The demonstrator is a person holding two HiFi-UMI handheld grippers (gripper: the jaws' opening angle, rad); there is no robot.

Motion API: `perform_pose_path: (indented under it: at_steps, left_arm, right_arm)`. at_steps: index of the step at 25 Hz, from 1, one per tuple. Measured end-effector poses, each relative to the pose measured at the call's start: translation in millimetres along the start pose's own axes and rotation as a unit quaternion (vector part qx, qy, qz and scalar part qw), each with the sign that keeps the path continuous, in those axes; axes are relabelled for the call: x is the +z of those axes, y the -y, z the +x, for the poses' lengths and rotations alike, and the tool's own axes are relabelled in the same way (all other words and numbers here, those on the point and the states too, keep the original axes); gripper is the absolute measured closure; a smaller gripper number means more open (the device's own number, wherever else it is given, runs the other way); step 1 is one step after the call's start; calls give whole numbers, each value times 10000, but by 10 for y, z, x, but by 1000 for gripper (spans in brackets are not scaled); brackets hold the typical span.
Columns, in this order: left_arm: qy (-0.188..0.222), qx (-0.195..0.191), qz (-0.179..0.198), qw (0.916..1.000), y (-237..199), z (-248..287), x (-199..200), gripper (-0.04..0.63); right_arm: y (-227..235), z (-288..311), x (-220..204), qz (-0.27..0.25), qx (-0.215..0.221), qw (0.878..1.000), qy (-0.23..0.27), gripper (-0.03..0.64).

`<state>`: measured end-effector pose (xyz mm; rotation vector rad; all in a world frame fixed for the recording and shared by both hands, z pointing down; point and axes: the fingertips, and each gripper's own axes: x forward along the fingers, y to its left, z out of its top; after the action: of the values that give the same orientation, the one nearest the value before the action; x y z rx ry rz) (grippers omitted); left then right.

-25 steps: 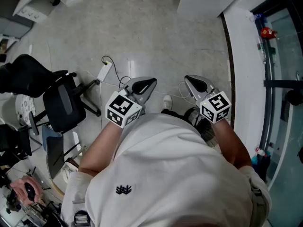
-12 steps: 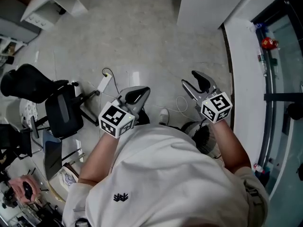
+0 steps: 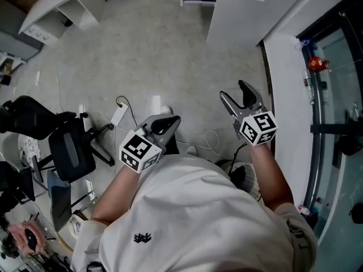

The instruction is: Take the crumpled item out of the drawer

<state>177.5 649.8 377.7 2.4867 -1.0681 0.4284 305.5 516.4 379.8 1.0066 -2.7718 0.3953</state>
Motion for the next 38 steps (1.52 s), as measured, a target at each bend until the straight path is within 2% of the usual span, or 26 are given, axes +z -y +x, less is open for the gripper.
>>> perform_pose_path:
  at_steps: [8, 17, 28, 32, 38]
  left_arm:
    - [135, -412, 186, 9989, -1271, 295, 590, 589]
    - [103, -613, 317, 9976, -2663, 327, 1070, 589]
    - [156, -501, 11, 9986, -3495, 656, 1329, 589]
    - [156, -343, -67, 9993, -3869, 972, 1526, 589]
    - [179, -216, -101, 9996, -4315, 1576, 2031, 589]
  right_arm:
    - [527, 992, 480, -98, -506, 9984, -221, 265]
    - [847, 2397, 949, -409, -650, 9959, -487, 244]
    - [1410, 3449, 1226, -545, -507, 9954, -601, 245]
    - [1808, 3840, 1310, -607, -398, 9957, -576, 245]
    - [2511, 4444, 1485, -744, -143, 9949, -660, 247]
